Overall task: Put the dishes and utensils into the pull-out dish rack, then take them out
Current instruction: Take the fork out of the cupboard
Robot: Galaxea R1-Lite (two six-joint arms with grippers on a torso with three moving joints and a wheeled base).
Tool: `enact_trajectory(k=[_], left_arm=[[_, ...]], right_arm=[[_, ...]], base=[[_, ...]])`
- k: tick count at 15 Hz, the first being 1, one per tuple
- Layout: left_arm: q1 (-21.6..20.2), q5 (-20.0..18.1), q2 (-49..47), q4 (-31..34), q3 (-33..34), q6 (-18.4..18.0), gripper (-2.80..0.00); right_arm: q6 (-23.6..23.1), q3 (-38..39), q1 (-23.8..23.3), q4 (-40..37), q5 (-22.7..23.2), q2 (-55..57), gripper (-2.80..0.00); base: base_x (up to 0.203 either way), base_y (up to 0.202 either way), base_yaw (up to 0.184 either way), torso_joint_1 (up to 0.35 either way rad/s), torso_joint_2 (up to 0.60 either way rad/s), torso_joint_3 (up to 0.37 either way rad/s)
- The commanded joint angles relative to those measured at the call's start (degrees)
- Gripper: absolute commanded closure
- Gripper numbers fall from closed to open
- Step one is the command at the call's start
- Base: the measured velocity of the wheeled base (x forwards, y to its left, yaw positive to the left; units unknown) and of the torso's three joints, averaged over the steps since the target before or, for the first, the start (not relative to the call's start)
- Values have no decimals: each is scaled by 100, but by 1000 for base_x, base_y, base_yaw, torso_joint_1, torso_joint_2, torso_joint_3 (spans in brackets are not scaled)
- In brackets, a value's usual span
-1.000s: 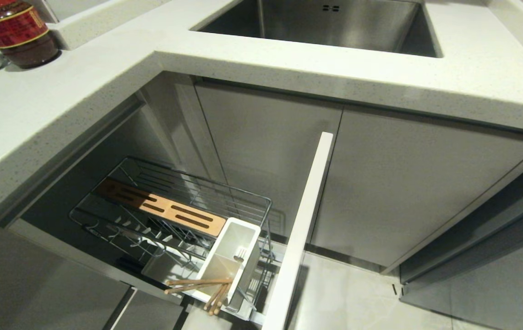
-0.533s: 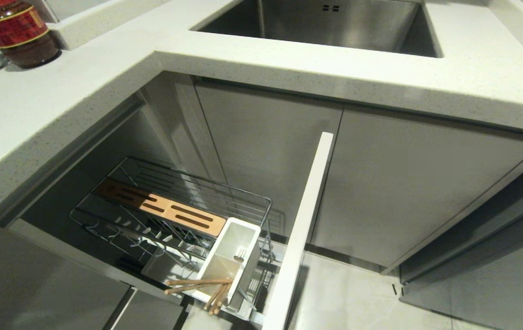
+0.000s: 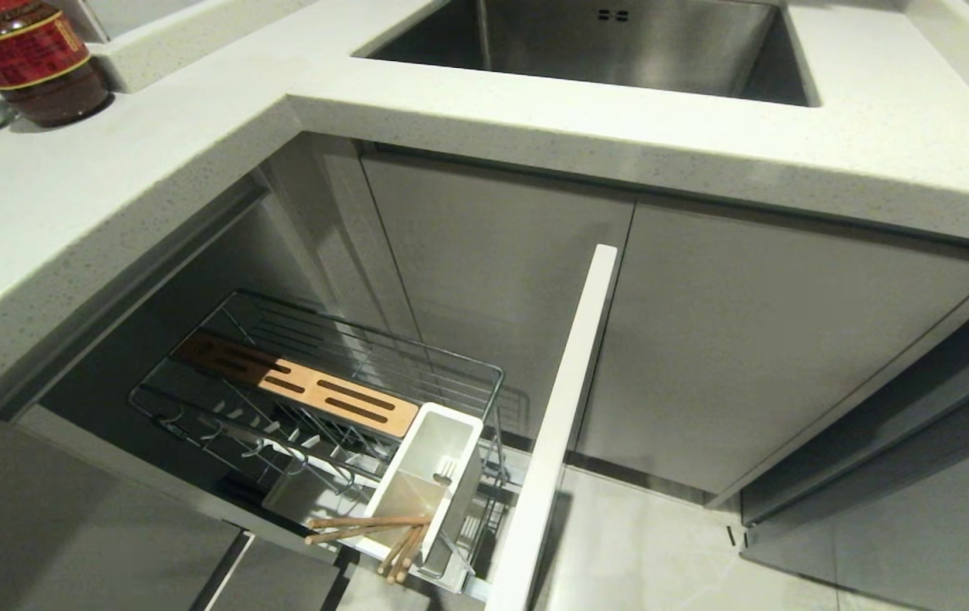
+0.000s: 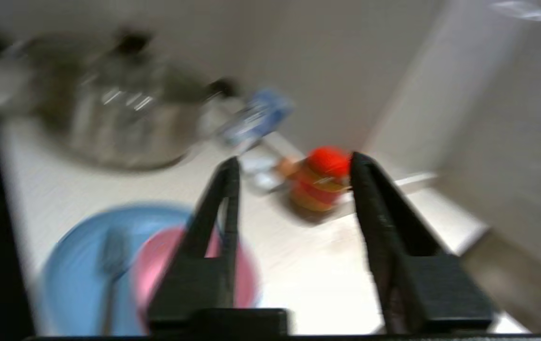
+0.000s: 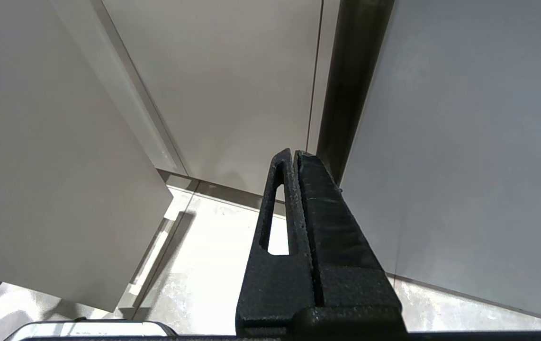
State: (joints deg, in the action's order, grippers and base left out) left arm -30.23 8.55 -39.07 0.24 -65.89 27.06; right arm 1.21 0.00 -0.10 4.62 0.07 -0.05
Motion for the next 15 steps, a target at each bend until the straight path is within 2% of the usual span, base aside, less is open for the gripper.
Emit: enact_trajectory(k=[1,3,5,8,9,12,15], left_arm=[[597,-46,-299,-5,-735,-214,0],[983,-255,-687,15,-1454,-361,0],[1355,-348,-1168,129,-1942,-342,0],[2352,-310,-1563,672,-2088,132,0],[2814,-281,-1678,924,-2158,221,0],[3942,-198,-2174,1700,-2189,355,0],[5026,-48,-2379,1922,-1908,330,0]], right_arm=[[2,149,1,4,1,-4,0],[2,149,1,4,1,-4,0],[2,149,1,4,1,-4,0],[2,149,1,4,1,-4,0],[2,149,1,4,1,-4,0],[2,149,1,4,1,-4,0],[2,149,1,4,1,-4,0]], base=[[0,0,0,0,0,0],[0,0,0,0,0,0],[0,0,0,0,0,0],[0,0,0,0,0,0],[0,0,0,0,0,0],[0,0,0,0,0,0],[0,0,0,0,0,0]])
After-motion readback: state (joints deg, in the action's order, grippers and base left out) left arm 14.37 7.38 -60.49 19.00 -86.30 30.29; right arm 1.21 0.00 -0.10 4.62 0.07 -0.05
